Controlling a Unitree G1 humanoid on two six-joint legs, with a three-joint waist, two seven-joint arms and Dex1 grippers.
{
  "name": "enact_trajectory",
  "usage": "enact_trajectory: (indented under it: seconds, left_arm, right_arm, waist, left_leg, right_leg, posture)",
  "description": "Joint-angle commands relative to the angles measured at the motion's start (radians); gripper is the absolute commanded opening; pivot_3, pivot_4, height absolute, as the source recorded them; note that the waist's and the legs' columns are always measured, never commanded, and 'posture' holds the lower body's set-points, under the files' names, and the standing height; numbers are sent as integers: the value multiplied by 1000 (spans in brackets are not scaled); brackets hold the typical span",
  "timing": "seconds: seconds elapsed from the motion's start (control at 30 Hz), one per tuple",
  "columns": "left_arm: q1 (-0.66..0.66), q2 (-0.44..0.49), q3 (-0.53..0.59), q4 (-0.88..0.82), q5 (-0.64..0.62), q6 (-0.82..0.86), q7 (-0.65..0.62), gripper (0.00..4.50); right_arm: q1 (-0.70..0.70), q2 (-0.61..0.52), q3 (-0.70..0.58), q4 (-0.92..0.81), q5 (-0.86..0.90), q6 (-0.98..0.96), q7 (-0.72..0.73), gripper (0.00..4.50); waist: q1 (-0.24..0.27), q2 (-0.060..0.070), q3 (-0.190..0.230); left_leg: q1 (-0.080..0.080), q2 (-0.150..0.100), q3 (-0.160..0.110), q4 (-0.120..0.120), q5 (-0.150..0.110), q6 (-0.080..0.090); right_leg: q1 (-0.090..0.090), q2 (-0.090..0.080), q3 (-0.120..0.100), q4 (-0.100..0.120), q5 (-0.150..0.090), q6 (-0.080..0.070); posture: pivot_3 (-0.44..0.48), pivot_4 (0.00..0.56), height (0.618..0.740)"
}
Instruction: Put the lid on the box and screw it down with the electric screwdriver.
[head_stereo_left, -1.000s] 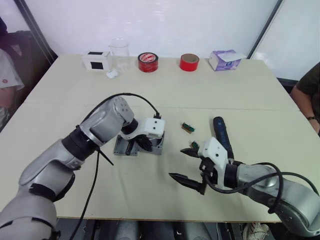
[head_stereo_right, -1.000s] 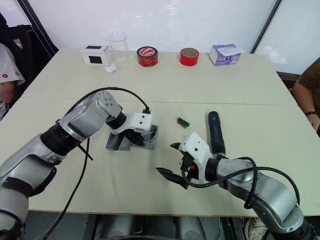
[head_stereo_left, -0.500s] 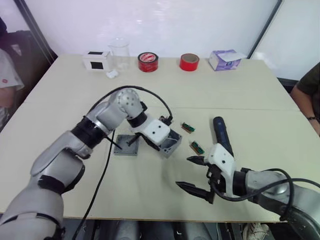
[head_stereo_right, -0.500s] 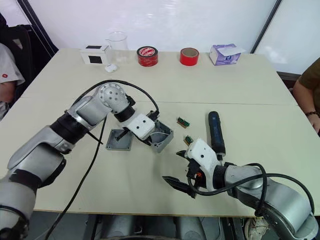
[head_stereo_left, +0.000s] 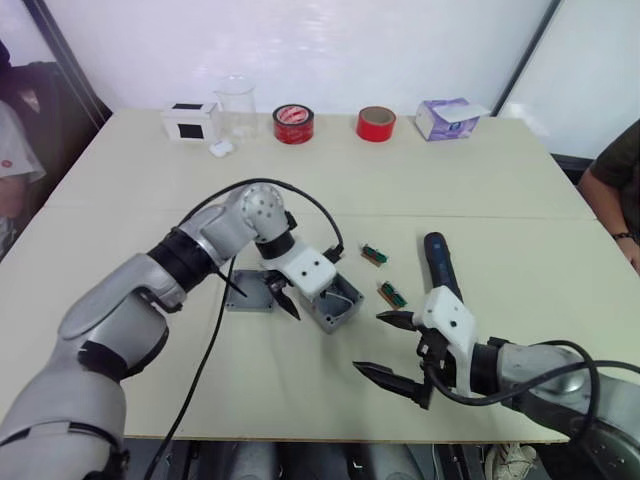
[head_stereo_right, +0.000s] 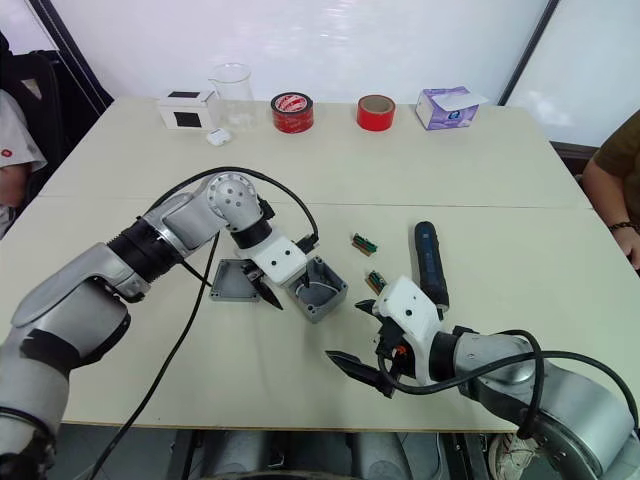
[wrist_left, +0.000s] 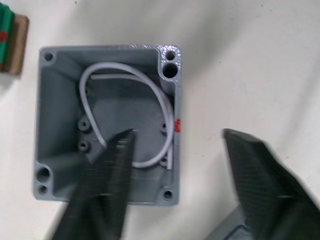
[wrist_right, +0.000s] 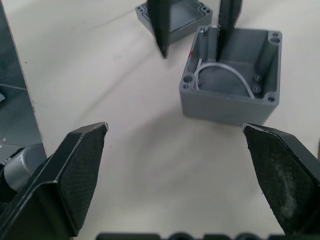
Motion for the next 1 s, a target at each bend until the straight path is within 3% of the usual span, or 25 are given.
enact_trajectory:
  seconds: [0.03, 0.17, 0.3, 0.5, 0.7, 1.0]
  left_arm:
    - [-84, 114, 122, -95, -123, 206, -3, 2880]
    - [-81, 225, 280, -169, -76, 695, 141, 2880]
    - [9, 267, 376, -309, -42, 1152, 364, 2880]
    - [231, 271, 578, -562, -74, 1634, 611, 2880]
    - [359, 242, 729, -568, -215, 1684, 818, 2880]
    - [344, 207, 725, -446, -498, 1684, 1130, 2880]
  right_arm:
    - [-43, -34, -80, -15, 111, 2, 28, 4500]
    - [-182, -59, -106, 43, 196, -12, 57, 4500]
    - [-340, -54, 13, 85, 106, -29, 84, 4500]
    - [-455, -19, 222, 142, -92, -107, 161, 4500]
    - [-455, 24, 318, 204, -238, -205, 228, 4500]
    - [-411, 88, 353, 228, -334, -249, 242, 4500]
  waist:
    - [-2, 0, 0]
    - [-3, 1, 0]
    - [-3, 1, 0]
    - [0, 1, 0]
    - [5, 1, 0]
    - [3, 1, 0]
  left_leg:
    - [0, 0, -1, 0, 0, 0]
    - [2, 0, -1, 0, -1, 2]
    - [2, 0, -2, 0, -1, 2]
    - [-1, 0, -3, 0, -1, 2]
    - [-1, 0, -3, 4, -1, 2]
    - [0, -1, -4, 10, -1, 2]
  right_leg:
    - [0, 0, 0, 0, 0, 1]
    - [1, 1, 0, 1, 0, 2]
    - [1, 1, 0, 2, 0, 2]
    - [-1, 0, -1, 3, -1, 3]
    - [-1, -1, -2, 6, -1, 3]
    - [-1, -3, -2, 14, -1, 3]
  posture:
    - [0, 150, 740]
    - [0, 150, 740]
    - [0, 150, 740]
    - [0, 150, 740]
    - [0, 150, 740]
    - [0, 150, 740]
